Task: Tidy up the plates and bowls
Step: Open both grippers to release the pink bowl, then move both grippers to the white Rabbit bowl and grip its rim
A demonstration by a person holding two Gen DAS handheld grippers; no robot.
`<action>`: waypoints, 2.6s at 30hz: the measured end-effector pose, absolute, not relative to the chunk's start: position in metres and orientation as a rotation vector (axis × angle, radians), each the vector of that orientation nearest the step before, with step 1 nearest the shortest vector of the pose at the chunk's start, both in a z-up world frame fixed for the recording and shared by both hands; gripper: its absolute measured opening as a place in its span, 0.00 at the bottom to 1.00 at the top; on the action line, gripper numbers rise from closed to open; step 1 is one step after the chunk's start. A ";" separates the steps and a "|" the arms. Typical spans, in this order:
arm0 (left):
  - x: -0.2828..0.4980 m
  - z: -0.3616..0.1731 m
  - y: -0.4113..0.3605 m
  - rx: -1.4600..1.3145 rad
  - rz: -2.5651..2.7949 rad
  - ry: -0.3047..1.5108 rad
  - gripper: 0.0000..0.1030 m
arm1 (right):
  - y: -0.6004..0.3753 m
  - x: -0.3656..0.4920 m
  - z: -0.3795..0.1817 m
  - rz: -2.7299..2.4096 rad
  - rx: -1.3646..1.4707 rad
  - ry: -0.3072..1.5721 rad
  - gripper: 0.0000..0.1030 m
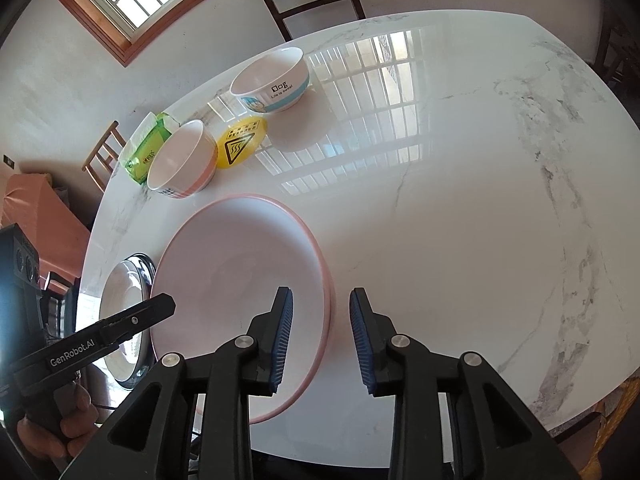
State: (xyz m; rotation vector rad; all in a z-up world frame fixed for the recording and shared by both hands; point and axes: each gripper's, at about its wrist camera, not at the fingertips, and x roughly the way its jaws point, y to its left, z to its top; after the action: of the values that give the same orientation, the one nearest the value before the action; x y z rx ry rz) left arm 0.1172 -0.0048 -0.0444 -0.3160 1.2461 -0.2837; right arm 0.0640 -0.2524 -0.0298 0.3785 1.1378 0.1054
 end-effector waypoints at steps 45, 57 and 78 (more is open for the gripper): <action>0.240 -0.032 0.100 -0.477 -0.070 1.177 0.23 | -0.141 0.215 -0.004 0.316 0.208 1.240 0.32; 0.273 -0.051 0.094 -0.478 -0.060 1.195 0.23 | -0.113 0.264 -0.020 0.291 0.181 1.267 0.27; 0.291 -0.083 0.073 -0.414 -0.061 1.236 0.23 | -0.101 0.289 -0.061 0.263 0.185 1.319 0.17</action>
State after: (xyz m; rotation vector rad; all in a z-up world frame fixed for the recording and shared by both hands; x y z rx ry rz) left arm 0.2906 0.0732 -0.0832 -0.4137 1.2356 -0.0611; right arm 0.2892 -0.1011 -0.0614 0.1847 1.3187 0.2634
